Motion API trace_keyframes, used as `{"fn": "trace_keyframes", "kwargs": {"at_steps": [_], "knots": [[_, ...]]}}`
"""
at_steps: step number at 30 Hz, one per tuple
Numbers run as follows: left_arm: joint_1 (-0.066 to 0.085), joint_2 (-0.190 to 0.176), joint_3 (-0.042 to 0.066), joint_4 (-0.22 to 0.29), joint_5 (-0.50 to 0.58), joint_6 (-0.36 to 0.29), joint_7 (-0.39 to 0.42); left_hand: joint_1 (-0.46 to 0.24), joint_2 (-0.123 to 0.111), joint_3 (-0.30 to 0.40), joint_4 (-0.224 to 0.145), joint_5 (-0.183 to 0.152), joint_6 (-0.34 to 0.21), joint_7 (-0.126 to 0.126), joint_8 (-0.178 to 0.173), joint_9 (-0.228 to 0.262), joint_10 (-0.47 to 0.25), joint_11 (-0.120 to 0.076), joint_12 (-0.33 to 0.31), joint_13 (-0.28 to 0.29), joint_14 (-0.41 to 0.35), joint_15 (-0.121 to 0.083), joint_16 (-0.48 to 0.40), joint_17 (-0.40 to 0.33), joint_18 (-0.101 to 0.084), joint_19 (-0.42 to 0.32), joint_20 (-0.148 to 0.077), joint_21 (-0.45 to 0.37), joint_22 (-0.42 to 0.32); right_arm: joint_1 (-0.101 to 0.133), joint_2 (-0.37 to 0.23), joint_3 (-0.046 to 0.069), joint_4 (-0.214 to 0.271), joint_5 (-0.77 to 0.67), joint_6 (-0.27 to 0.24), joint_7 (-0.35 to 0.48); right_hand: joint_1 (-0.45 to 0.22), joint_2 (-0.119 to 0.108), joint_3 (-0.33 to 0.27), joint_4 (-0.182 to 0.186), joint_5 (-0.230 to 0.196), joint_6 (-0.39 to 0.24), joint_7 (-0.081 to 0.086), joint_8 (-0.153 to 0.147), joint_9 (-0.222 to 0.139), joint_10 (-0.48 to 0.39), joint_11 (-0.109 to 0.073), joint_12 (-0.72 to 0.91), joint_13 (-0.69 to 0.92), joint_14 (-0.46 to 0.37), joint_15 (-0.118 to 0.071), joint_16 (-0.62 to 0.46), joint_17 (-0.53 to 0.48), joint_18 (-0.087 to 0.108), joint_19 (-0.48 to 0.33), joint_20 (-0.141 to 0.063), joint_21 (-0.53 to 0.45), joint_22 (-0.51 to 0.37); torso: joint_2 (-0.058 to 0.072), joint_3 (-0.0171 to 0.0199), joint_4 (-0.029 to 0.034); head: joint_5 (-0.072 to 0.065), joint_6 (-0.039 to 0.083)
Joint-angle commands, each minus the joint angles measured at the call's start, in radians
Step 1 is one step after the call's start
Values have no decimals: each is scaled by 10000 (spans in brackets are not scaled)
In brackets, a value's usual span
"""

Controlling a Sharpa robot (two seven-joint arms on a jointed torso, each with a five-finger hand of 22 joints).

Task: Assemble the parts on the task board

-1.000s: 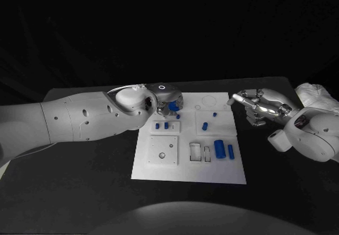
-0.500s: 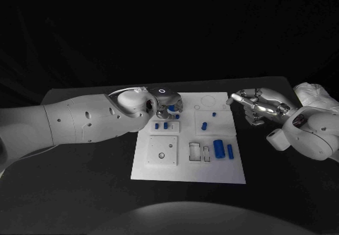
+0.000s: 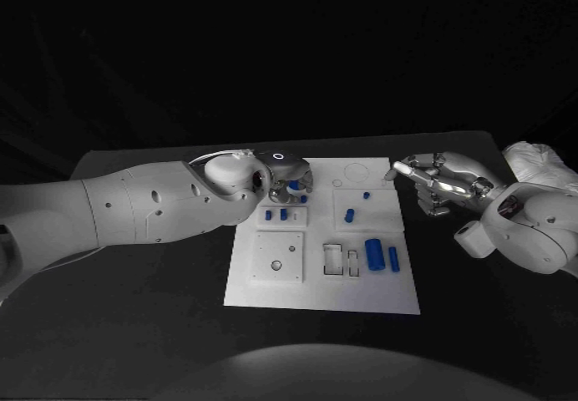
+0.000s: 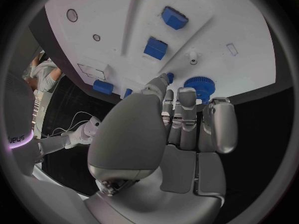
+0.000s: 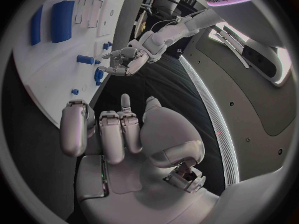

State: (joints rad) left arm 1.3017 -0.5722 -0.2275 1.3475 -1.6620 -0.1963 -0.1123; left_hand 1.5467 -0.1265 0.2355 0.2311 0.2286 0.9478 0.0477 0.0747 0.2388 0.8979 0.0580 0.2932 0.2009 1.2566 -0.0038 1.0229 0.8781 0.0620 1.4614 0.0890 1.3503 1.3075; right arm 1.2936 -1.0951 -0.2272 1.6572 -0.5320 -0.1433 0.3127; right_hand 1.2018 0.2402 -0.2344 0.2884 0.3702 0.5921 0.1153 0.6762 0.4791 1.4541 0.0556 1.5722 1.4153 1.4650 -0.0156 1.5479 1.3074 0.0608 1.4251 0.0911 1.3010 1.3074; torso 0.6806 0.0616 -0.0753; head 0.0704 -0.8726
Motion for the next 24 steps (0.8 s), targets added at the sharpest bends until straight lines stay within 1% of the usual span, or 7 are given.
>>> {"fn": "trace_keyframes", "kwargs": {"at_steps": [1,7,12,17,24], "knots": [[-18,65,8,-29,-23,-75,102,49,122,89,-27,55,150,18,58,-5,87,-7,17,-17,-54,1,39,-25,-100,-63,34,-24,1943,-11,19,1,-5,24,259,-78,103,56,-8,-33,64,7,20,-63,-12,1167,-157,-14,1555,850,-33,-65,2284,37,-96,4,-52,1791,-4,-1,-4,5,0],[-57,107,8,-114,-23,-87,174,51,137,186,-89,103,368,85,178,27,163,-56,28,-46,-71,-28,64,-63,-99,-58,24,-20,1947,-12,22,1,-1,32,280,-128,116,70,-2,-32,73,8,23,-70,-16,1167,-154,-14,1555,839,-29,-80,2267,45,-121,6,-87,1780,-2,2,-11,65,0],[-88,169,9,-198,-23,-65,228,62,139,236,-137,102,464,126,238,44,212,-102,36,-62,-75,-60,82,-79,-97,-59,11,-25,1946,-13,15,1,0,34,292,-178,126,83,3,-31,79,10,25,-76,-19,1167,-150,-14,1555,829,-26,-94,2252,54,-146,9,-124,1768,-6,0,-9,75,0],[-161,230,10,-274,-23,-66,309,104,153,316,-220,97,552,141,306,62,345,-163,78,-71,-79,-111,98,-111,-98,-50,-19,-14,1950,-14,7,1,0,34,298,-212,131,91,6,-30,80,12,26,-79,-20,1167,-147,-14,1555,821,-24,-103,2240,58,-159,10,-142,1763,-8,4,-9,82,0],[-292,321,14,-439,-23,-134,388,161,191,416,-330,102,655,148,400,91,531,-215,138,-75,-74,-160,125,-142,-104,-32,-58,13,1959,-14,-8,1,11,34,313,-242,134,98,7,-28,80,14,27,-81,-22,1167,-144,-14,1555,812,-22,-116,2226,66,-181,12,-177,1752,5,-2,-17,70,0]]}}
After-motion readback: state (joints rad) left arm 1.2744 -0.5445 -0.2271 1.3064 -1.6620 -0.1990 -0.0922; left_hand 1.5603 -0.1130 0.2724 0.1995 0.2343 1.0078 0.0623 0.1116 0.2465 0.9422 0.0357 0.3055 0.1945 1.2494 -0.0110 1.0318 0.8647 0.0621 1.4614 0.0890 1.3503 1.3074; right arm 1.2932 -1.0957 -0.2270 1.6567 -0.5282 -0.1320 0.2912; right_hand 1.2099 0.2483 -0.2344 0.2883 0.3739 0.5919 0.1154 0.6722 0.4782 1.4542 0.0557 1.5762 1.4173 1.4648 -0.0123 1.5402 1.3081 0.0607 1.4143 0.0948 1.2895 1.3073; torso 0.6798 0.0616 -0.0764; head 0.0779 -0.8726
